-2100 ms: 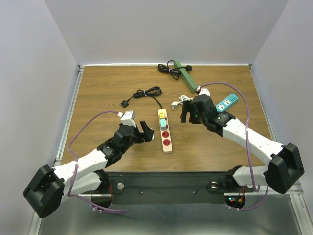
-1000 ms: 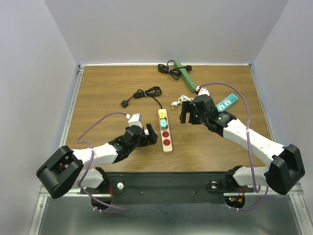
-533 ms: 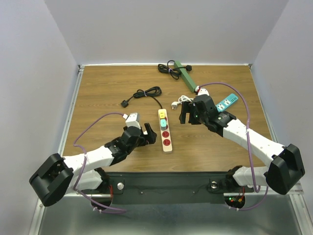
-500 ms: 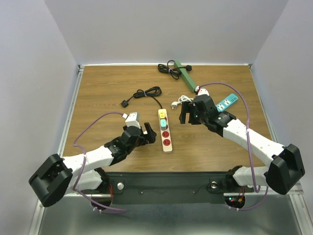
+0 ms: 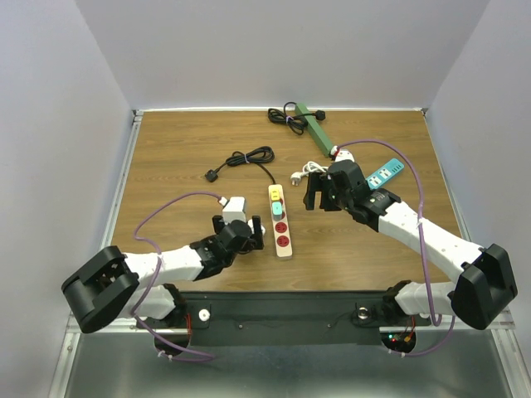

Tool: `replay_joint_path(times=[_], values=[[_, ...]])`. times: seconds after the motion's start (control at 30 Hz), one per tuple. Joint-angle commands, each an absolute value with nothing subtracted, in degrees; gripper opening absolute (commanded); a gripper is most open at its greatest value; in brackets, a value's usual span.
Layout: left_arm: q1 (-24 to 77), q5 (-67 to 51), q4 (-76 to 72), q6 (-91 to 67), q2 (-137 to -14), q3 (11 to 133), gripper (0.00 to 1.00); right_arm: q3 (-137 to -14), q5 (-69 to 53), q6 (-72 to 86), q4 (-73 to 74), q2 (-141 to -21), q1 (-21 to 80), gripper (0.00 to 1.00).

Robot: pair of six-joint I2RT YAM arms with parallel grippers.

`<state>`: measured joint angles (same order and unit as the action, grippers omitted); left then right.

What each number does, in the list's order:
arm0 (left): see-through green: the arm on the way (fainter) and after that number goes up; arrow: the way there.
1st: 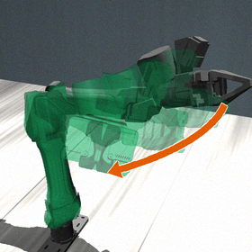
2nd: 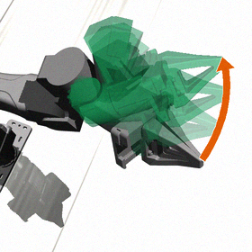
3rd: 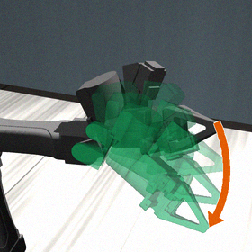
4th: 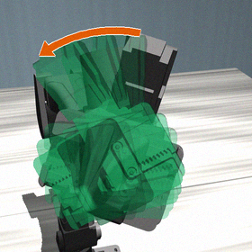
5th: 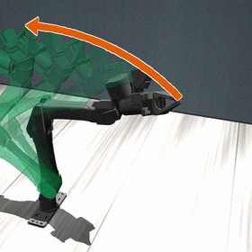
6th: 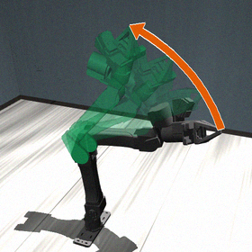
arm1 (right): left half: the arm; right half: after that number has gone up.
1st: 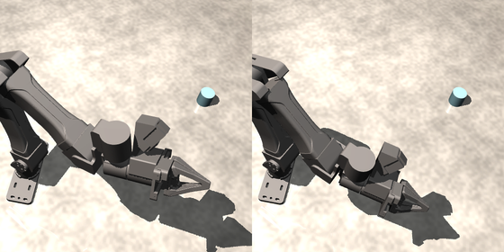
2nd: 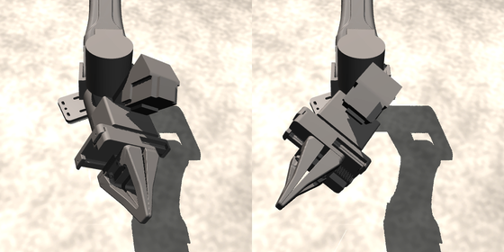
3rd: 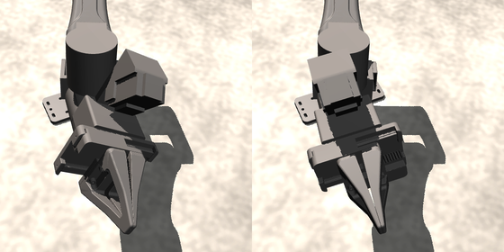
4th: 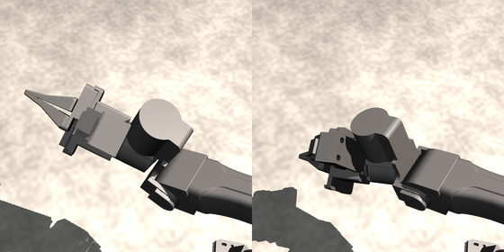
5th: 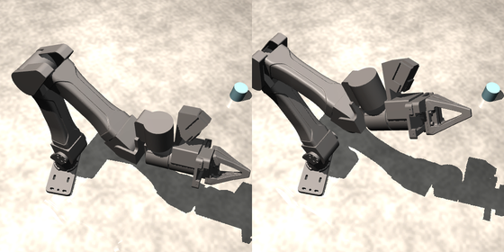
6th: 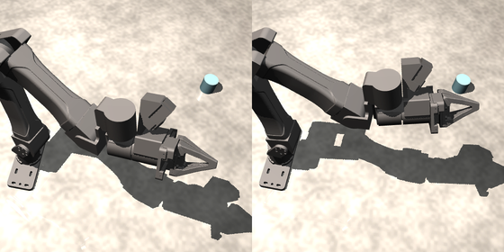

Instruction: Insert the plug

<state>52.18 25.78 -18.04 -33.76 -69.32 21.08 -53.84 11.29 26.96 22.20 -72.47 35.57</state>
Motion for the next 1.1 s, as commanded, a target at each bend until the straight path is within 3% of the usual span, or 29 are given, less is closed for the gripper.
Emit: replay_joint_path(times=[0.0,1.07], values=[[54.4,32.0,-21.3,-29.3,-70.2,23.4,0.98,-54.8,10.8,26.1,19.5,-70.8,35.1,0.91],[56.7,32.3,-21.9,-22.8,-83.5,29.9,0.98,-52.9,9.1,25.4,19.1,-68.1,34.2,0.91]])
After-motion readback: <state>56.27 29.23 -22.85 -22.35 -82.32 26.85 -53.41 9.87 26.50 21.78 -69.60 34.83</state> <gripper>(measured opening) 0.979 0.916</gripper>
